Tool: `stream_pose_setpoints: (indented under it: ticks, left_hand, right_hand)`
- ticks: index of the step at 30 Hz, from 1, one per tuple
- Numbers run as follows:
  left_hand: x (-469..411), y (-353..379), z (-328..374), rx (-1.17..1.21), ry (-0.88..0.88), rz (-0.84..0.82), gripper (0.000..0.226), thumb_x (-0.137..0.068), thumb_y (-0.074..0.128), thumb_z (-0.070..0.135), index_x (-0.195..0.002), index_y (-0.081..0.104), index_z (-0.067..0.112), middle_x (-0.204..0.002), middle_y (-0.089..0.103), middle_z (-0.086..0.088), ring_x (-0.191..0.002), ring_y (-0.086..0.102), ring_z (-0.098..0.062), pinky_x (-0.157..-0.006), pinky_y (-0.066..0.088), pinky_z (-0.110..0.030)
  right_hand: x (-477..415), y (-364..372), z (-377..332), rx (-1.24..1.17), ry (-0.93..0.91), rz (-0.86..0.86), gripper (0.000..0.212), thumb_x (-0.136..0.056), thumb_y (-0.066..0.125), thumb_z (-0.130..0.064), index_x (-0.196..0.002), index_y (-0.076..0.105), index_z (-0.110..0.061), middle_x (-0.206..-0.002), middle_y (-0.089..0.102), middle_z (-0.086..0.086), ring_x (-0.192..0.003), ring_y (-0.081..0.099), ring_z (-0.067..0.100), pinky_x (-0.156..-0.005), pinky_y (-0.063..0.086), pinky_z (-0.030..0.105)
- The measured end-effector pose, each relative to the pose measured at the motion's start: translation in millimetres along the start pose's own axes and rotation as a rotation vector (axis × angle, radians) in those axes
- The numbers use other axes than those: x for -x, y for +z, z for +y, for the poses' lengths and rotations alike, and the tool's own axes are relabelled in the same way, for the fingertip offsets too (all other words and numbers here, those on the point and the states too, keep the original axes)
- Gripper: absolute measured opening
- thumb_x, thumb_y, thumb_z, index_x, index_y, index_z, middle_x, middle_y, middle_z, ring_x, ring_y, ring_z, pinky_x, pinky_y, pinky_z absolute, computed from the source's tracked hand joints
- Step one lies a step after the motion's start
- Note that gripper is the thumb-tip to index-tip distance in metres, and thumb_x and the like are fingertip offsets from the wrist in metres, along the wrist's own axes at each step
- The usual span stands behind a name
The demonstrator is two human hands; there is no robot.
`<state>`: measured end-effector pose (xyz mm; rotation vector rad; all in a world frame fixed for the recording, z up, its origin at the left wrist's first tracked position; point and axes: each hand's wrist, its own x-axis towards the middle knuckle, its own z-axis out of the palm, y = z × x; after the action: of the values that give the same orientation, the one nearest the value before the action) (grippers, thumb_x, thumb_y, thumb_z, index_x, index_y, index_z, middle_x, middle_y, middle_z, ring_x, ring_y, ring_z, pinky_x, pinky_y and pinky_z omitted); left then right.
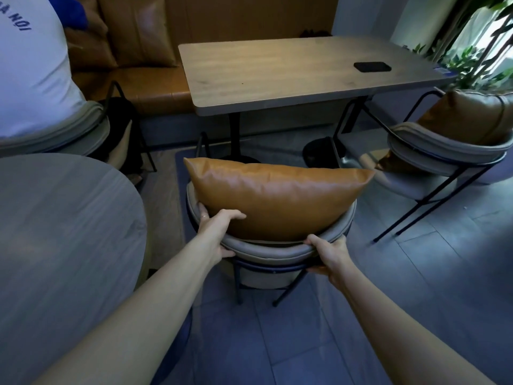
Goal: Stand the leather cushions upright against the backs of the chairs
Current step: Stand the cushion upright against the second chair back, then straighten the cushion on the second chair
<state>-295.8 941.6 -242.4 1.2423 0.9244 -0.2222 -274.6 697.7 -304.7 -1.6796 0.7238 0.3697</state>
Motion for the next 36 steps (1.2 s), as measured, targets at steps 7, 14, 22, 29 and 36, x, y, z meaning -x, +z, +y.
stream_pose_setpoints:
  ticks: [7, 14, 22, 29, 36]
  left_hand:
    - [-22.6, 31.2, 18.6, 0.064, 0.02, 0.013, 0.105, -0.078, 0.08, 0.025, -0.156, 0.015, 0.047, -0.161, 0.029, 0.0, -0.138, 0.037, -0.042, -0.084, 0.05, -0.061]
    - [-45.6, 60.1, 27.6, 0.116, 0.063, 0.044, 0.1, -0.081, 0.078, 0.024, -0.157, 0.016, 0.047, -0.16, 0.032, 0.001, -0.138, 0.04, -0.037, -0.092, 0.05, -0.061]
    - [-72.9, 67.1, 49.3, 0.088, 0.175, 0.141, 0.097, -0.077, 0.081, 0.027, -0.152, 0.02, 0.037, -0.132, 0.043, 0.006, -0.107, 0.045, -0.021, -0.087, 0.049, -0.049]
    - [-71.9, 65.1, 52.1, 0.079, 0.168, 0.085, 0.102, -0.077, 0.082, 0.026, -0.156, 0.019, 0.038, -0.152, 0.043, 0.0, -0.13, 0.046, -0.031, -0.096, 0.045, -0.055]
    - [-72.1, 50.0, 67.6, 0.061, 0.189, -0.002, 0.11, -0.071, 0.088, 0.03, -0.155, 0.019, 0.047, -0.142, 0.047, 0.003, -0.125, 0.048, -0.031, -0.102, 0.043, -0.06]
  right_hand:
    - [-48.0, -3.8, -41.8, 0.057, 0.011, -0.086, 0.086, -0.076, 0.081, -0.02, -0.146, 0.03, -0.016, -0.121, 0.059, 0.01, -0.095, 0.066, 0.026, -0.062, 0.066, 0.044]
    - [-91.9, -6.8, -79.3, 0.105, 0.012, -0.131, 0.085, -0.077, 0.079, -0.019, -0.146, 0.029, -0.016, -0.132, 0.056, 0.014, -0.1, 0.065, 0.029, -0.065, 0.066, 0.046]
    - [-127.0, -17.7, -108.2, 0.17, 0.027, -0.155, 0.073, -0.08, 0.079, -0.018, -0.138, 0.035, -0.016, -0.131, 0.058, 0.019, -0.109, 0.067, 0.038, -0.065, 0.065, 0.047]
    - [-102.0, -13.1, -102.6, 0.565, -0.457, 0.09, 0.096, -0.087, 0.083, -0.03, -0.162, 0.026, -0.016, -0.163, 0.036, 0.022, -0.145, 0.041, 0.045, -0.115, 0.039, 0.06]
    - [-51.6, 31.7, -75.8, 1.298, -1.084, -0.288, 0.062, -0.091, 0.062, -0.059, -0.141, 0.058, -0.021, -0.133, 0.067, -0.002, -0.129, 0.059, 0.024, -0.112, 0.033, 0.04]
